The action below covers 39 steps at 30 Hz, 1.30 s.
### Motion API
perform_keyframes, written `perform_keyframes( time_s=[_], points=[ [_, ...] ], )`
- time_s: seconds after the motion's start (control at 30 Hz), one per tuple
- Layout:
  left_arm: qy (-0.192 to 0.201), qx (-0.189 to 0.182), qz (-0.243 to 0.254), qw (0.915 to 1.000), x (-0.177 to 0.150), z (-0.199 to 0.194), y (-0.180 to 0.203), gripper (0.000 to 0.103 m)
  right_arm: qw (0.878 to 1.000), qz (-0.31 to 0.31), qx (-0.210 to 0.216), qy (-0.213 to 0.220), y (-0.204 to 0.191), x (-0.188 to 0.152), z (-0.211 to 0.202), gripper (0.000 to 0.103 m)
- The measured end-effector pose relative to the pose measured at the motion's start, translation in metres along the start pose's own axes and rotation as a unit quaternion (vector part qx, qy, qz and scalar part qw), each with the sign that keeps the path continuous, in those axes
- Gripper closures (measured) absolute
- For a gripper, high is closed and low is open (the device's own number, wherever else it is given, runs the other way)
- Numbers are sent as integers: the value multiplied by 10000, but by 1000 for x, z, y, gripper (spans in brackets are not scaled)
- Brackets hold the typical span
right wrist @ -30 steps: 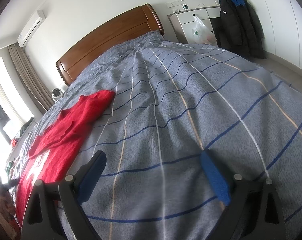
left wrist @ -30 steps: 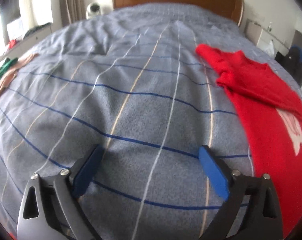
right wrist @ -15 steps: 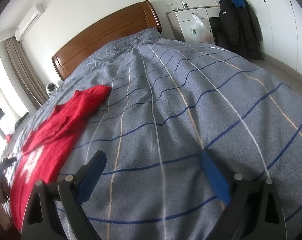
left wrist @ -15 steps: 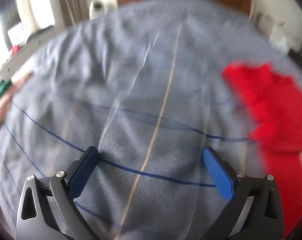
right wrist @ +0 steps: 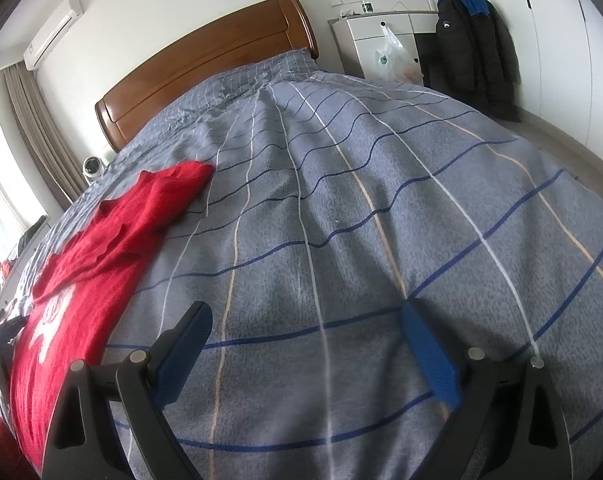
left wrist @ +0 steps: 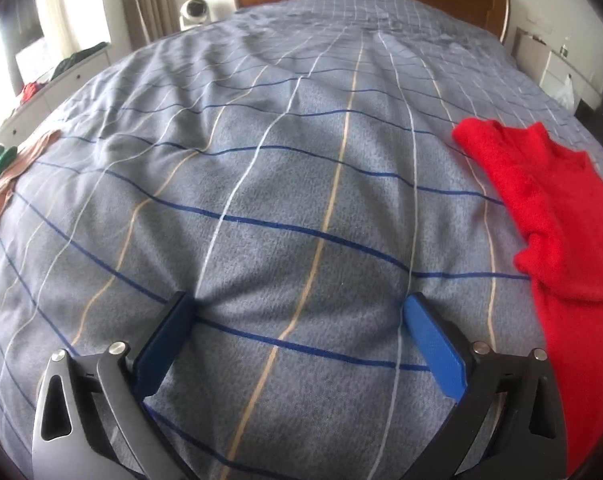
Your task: Fold small clothes
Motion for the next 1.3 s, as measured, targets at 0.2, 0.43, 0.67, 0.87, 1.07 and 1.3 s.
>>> perform_keyframes(
  time_s=[0.2, 0.43, 0.67, 0.87, 1.07, 1.3],
  points=[
    [0, 5, 1, 10000, -1, 0, 0, 0, 9999, -53, -125, -36, -1, 0, 2, 8],
    [-1, 3, -1, 10000, -1, 0, -1, 0, 9995, -132, -277, -103, -4, 0, 5, 8],
    [-1, 2, -2, 10000, -1, 0, -1, 0, 9989, -196, -400, -143, -4, -1, 7, 8],
    [-1, 6, -1, 10000, -1, 0, 0, 0, 9993, -170, -327, -91, -5, -1, 6, 8],
    [-1, 4, -3, 10000, -1, 0, -1, 0, 9993, -171, -323, -92, -5, -2, 5, 8],
    [-1, 6, -4, 10000, -2, 0, -1, 0, 9991, -197, -369, -97, -4, -2, 4, 8]
  ],
)
Point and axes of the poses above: each gripper's, at about its wrist camera, not at the fingertips, and z roughly the way its jaws point, y to its right, x to its top, the point moved 7 cm from there along z, roughly the way its jaws point, and after that the axes turned 8 degrees about -y, right-handed, at the moved point
